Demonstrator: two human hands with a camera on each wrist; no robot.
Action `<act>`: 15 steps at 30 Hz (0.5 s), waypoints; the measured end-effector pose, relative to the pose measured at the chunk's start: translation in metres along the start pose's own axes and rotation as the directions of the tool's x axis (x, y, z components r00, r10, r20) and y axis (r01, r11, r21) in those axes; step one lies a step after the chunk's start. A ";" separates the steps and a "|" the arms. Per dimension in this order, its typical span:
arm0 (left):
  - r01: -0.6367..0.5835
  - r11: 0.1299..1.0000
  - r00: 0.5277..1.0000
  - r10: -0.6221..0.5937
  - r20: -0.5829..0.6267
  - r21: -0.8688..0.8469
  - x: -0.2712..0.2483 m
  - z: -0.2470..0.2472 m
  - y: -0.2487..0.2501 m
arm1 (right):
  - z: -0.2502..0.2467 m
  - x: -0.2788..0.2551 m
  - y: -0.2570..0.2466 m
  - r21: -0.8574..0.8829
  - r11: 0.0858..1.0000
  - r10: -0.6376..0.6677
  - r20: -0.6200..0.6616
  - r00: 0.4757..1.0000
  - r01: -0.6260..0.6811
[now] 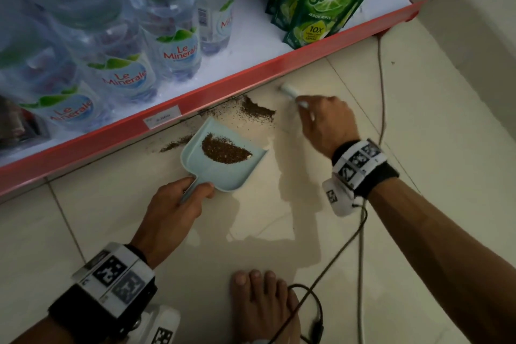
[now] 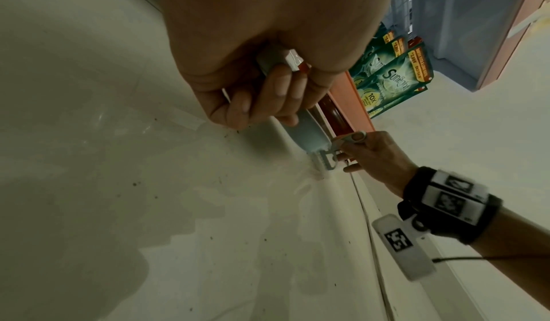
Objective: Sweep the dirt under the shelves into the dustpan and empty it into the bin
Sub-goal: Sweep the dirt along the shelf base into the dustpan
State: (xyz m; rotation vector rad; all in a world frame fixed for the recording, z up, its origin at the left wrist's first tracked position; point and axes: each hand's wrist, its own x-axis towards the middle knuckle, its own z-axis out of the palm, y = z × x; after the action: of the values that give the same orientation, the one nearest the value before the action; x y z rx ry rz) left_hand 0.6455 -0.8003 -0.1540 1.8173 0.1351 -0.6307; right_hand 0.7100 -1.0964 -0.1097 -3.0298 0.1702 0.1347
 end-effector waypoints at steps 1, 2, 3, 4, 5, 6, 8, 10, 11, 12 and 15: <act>-0.005 1.000 1.000 0.005 0.000 -0.001 0.001 0.000 0.000 | 0.002 -0.010 -0.009 0.054 0.997 -0.063 0.008 0.998 0.062; -0.008 1.000 1.000 0.008 0.002 0.000 0.001 0.000 0.000 | 0.001 -0.020 -0.018 0.120 0.987 -0.108 -0.004 0.994 0.108; -0.009 1.000 1.000 0.009 0.003 -0.002 0.001 0.000 0.000 | -0.001 -0.026 -0.023 0.178 0.975 -0.129 -0.040 0.991 0.134; -0.008 1.000 1.000 0.009 0.003 -0.009 0.002 0.000 -0.001 | -0.006 -0.029 -0.024 0.219 0.965 -0.129 -0.093 0.987 0.146; -0.008 1.000 1.000 0.008 0.004 -0.016 0.003 0.000 -0.001 | -0.011 -0.027 -0.021 0.236 0.961 -0.111 -0.147 0.983 0.144; -0.008 1.000 1.000 0.008 0.007 -0.019 0.005 0.000 -0.001 | -0.015 -0.021 -0.013 0.230 0.966 -0.075 -0.189 0.979 0.118; -0.009 1.000 1.000 0.009 0.011 -0.011 0.009 0.000 0.000 | -0.023 0.001 0.012 0.145 0.989 0.061 -0.224 0.973 -0.029; -0.015 1.000 1.000 0.015 0.023 -0.007 0.015 0.001 0.003 | -0.025 0.030 0.043 0.035 0.974 0.227 -0.239 0.944 -0.226; -0.017 1.000 0.999 0.018 0.031 -0.009 0.017 0.002 0.005 | -0.024 0.047 0.058 0.021 0.950 0.306 -0.242 0.921 -0.310; -0.018 1.000 0.999 0.019 0.035 -0.015 0.020 0.002 0.007 | -0.023 0.062 0.070 0.028 0.923 0.380 -0.231 0.896 -0.384; -0.017 0.999 0.999 0.018 0.042 -0.037 0.026 0.003 0.009 | -0.014 0.098 0.091 0.044 0.881 0.472 -0.172 0.865 -0.472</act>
State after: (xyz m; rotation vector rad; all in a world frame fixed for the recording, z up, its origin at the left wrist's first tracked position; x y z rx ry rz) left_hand 0.6703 -0.8120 -0.1594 1.7664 0.1016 -0.6500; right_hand 0.7971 -1.1981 -0.1139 -2.9270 0.9283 -0.1021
